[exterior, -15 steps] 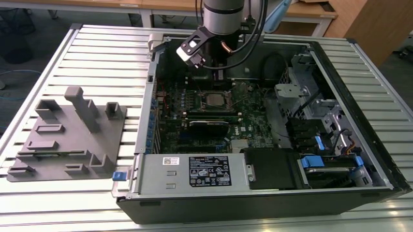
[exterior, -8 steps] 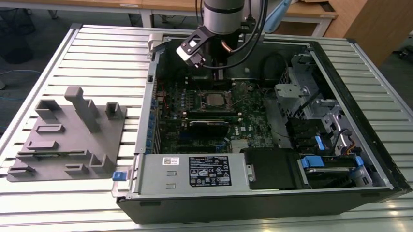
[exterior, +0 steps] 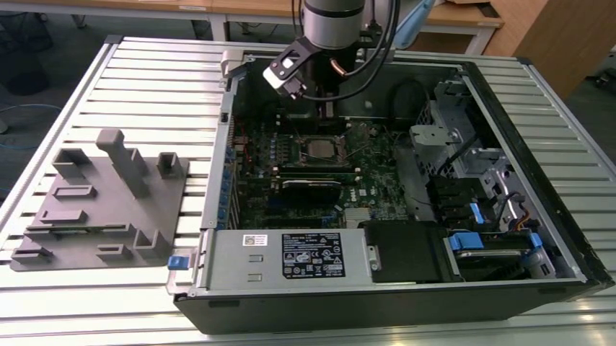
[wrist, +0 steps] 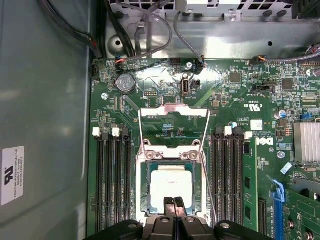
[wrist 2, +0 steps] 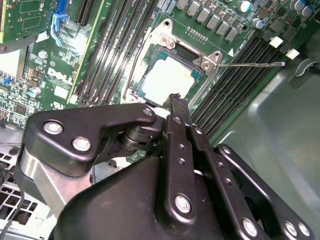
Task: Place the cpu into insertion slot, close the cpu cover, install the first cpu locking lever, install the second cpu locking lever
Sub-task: 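Close the cpu cover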
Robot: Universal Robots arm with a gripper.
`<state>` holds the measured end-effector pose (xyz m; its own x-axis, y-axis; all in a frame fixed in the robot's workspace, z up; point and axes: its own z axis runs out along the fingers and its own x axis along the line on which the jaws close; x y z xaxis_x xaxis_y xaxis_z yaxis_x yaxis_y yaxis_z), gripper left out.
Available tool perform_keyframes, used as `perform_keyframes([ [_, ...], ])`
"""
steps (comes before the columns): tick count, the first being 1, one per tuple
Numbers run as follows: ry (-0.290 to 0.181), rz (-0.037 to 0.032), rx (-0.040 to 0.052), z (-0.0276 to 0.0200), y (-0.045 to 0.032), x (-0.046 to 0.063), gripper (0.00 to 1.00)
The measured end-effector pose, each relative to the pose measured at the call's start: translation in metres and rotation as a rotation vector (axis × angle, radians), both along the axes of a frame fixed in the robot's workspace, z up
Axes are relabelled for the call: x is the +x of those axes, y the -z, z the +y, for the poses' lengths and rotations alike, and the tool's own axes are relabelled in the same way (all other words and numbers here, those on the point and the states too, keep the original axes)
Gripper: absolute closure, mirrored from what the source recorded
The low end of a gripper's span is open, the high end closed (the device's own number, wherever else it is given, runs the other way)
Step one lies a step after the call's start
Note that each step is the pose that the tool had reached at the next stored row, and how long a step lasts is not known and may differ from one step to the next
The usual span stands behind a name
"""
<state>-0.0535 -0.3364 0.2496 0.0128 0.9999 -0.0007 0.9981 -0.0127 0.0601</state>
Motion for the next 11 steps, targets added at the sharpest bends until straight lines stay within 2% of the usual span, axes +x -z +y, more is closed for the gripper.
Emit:
perform_keyframes([
  [11,0.0,0.0,0.0,0.0,-0.0049,0.0,0.89],
])
